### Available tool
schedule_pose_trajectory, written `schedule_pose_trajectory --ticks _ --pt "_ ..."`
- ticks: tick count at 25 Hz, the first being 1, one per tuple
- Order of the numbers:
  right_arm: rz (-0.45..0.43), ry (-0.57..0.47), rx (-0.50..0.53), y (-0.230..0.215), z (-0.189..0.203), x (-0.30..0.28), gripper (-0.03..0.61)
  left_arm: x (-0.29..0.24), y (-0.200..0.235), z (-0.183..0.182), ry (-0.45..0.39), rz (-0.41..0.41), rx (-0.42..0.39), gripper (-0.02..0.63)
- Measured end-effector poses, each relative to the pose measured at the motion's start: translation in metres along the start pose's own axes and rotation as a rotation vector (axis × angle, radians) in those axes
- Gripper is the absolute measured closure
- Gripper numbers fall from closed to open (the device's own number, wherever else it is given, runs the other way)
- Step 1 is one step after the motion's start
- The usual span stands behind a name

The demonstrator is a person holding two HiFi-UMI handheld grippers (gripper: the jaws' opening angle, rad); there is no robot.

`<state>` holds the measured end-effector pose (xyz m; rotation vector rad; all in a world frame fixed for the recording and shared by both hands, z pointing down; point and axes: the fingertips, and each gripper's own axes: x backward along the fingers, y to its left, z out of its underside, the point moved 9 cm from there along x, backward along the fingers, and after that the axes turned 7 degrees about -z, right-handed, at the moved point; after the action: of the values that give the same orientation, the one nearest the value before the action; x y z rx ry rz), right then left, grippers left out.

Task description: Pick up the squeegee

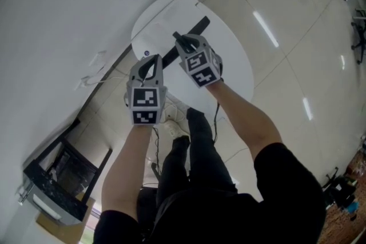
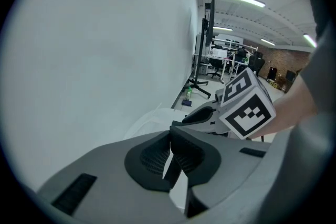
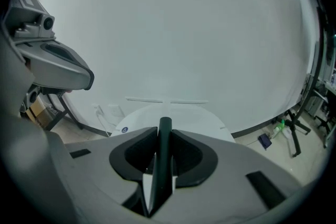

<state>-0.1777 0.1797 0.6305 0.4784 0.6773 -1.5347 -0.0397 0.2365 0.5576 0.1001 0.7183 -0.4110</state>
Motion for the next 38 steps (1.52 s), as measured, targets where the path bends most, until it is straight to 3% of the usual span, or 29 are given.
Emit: schedule_pose_trajectory --ticks 6,14,20,26,38 --pt "0.048 -0.040 -0.004 0.037 -0.016 0.078 0.485 0.065 -0.012 -0.011 -0.057 0.025 -0.033 0.611" --pt "0.159 -0.152 -0.010 0.125 -0.052 0.239 0.485 0.210 -0.043 -0.031 -0.177 0.055 -0.111 0.612" --pt "0.206 -0.251 -0.021 0.190 -0.048 0.360 0.484 0.312 -0.088 -0.013 -0.233 0.095 -0.151 0.611" --pt "0.192 -0.290 0.019 0.216 -0.031 0.411 0.485 0.361 -0.116 0.002 -0.255 0.111 -0.174 0.612" --pt "0.148 -0.295 0.059 0.217 -0.007 0.465 0.485 0.387 -0.158 -0.011 -0.318 0.022 -0.123 0.612"
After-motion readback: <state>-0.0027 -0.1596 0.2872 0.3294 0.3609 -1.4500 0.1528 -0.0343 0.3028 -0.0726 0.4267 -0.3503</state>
